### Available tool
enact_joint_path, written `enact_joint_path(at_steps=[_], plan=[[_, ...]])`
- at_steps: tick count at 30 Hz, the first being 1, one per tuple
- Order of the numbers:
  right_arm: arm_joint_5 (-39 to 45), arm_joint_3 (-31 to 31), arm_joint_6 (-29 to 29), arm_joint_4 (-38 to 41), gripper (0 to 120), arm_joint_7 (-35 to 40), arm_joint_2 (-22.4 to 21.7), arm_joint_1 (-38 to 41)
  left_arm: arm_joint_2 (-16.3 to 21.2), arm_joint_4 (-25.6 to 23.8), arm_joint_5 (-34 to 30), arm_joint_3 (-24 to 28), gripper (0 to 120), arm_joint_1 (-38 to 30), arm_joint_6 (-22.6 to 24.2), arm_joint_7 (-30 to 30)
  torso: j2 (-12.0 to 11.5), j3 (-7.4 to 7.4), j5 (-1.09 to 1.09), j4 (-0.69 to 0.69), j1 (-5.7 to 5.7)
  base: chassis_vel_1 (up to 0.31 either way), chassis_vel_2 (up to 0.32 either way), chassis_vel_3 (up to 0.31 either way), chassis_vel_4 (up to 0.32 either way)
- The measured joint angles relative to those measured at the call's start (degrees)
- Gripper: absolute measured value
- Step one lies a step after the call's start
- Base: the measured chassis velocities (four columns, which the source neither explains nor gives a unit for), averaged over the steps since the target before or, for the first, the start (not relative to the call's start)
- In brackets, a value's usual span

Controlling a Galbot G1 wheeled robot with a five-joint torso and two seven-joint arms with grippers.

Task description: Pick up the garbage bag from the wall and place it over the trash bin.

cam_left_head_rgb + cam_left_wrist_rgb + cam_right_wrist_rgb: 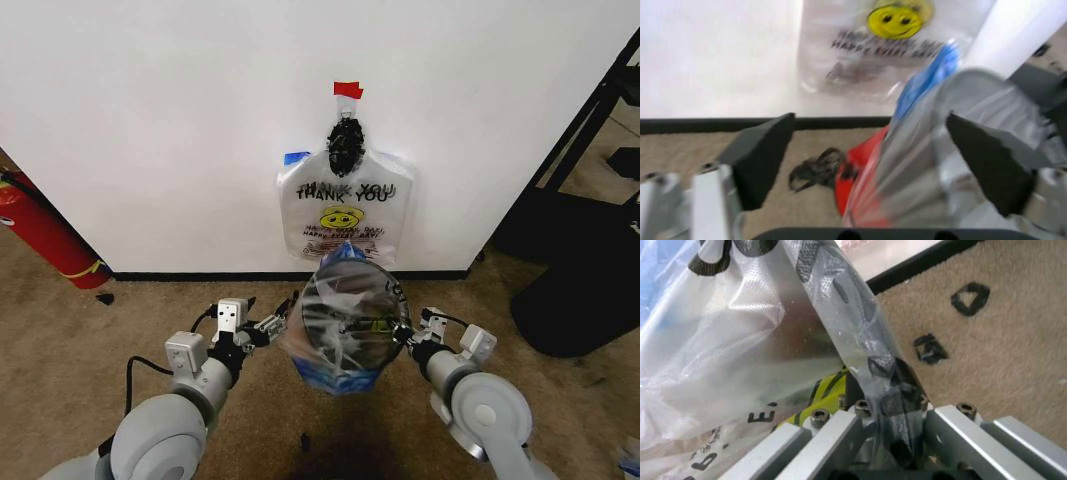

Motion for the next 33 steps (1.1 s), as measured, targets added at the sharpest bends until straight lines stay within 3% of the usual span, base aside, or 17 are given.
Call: enact_joint_path(at_steps=[5,12,18,22,25,28,33], plan=[[-1.32,-0.14,0.65,-0.42,0,-2.26,-2.09,0.0,0.0,-0.03,-0.65,-0.03,99,-0.65,-0.68,1.38,0.0,0.0,0.0,0.0,0.0,0.0,0.0,0.0,0.0],[-8.08,-0.94,4.0,-2.4,0,-12.01,-7.03,0.03,-0.18,1.43,-4.3,0.13,98,-4.31,-1.17,4.66,0.0,0.0,0.0,0.0,0.0,0.0,0.0,0.0,0.0],[-11.41,-1.11,7.23,-3.7,0,-19.6,-10.83,-0.03,-0.2,5.62,-12.81,-0.08,98,-10.43,-0.75,13.5,0.0,0.0,-0.01,-0.01,0.0,0.0,0.0,0.0,0.0],[-12.41,-1.04,7.72,-2.46,0,-20.36,-11.74,-0.84,-0.16,9.62,-23.33,-1.77,97,-15.42,6.44,22.03,0.0,0.0,-0.01,-0.01,0.0,0.0,0.0,0.0,0.0],[-12.82,-0.97,7.61,-1.45,0,-20.26,-11.75,-1.63,-0.11,13.24,-24.8,-1.35,94,-17.74,8.24,29.92,0.0,0.0,0.0,0.01,0.0,0.0,0.0,0.0,0.0],[-12.84,-1.02,7.48,-1.03,0,-20.12,-11.75,-1.86,-0.13,15.73,-24.52,-0.49,93,-19.3,9.8,34.11,0.0,0.01,-0.01,0.0,0.0,0.0,0.0,0.0,0.0],[-12.69,-1.43,7.2,0.44,0,-19.84,-11.81,-2.06,-0.59,20.42,-23.29,1.45,90,-22.62,10.6,36.54,0.0,0.0,-0.01,0.0,0.0,0.0,0.0,0.0,0.0]])
